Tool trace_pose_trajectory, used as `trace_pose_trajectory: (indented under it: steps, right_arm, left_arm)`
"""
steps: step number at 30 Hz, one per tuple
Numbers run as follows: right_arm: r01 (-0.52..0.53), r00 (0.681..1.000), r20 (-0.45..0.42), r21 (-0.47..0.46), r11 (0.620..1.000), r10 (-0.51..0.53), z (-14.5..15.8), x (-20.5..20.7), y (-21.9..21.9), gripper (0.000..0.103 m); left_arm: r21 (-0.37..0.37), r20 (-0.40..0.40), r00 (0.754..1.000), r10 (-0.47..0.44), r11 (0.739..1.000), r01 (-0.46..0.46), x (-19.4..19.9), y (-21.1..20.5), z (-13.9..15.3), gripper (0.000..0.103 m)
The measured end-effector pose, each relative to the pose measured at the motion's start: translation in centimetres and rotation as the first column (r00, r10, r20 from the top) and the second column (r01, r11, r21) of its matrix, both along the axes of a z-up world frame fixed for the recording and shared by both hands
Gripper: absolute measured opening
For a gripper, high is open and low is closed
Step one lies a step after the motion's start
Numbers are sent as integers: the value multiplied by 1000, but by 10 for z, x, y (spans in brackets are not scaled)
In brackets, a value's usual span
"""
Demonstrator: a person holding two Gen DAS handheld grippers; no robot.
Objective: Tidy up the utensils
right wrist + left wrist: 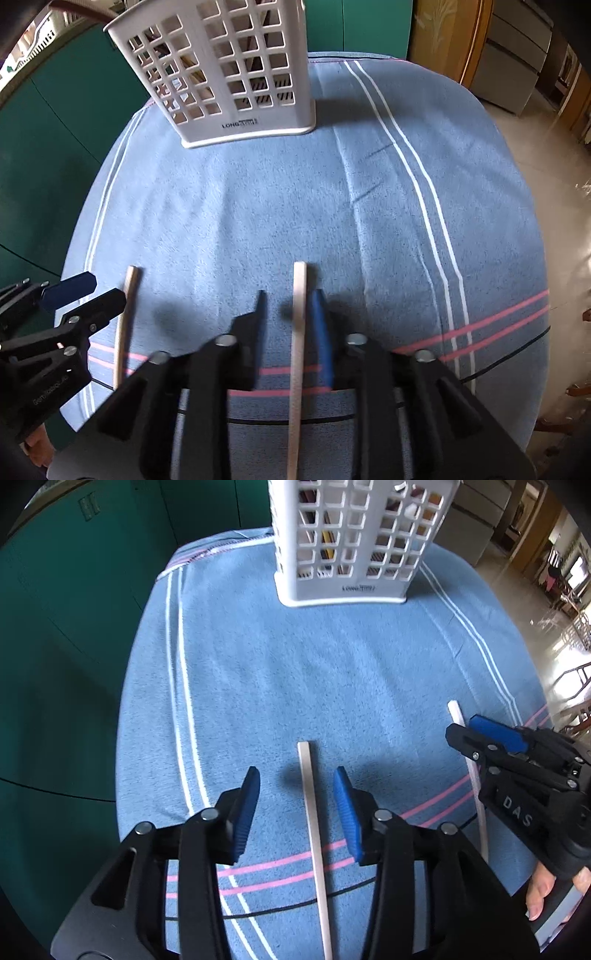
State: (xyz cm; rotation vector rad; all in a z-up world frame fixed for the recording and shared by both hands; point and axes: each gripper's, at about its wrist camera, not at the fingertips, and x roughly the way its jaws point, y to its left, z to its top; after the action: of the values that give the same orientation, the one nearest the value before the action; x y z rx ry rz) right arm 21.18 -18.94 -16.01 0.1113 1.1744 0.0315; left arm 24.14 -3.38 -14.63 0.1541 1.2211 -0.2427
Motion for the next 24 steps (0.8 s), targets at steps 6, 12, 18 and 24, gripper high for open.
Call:
trace_pose_trajectory:
  steps: [6, 12, 18, 24]
  right_arm:
    - [-11, 1000, -1, -49, 999, 11, -4, 3, 4, 32]
    - [-27, 1000, 5, -76, 997, 27, -10, 7, 3, 32]
    - [-15, 1000, 13, -41, 999, 16, -6, 8, 2, 7]
    - [-8, 997, 77, -2, 1000, 8, 19, -4, -5, 7]
  left_arm:
    - [35, -6, 1000, -14, 999, 15, 4, -7, -11, 43]
    - [26, 12, 1000, -6, 1000, 6, 9, -7, -10, 12]
    - [22, 36, 999, 7, 1000, -8, 7, -8, -11, 6]
    - [-16, 95, 995, 31, 999, -30, -1, -1, 18, 6]
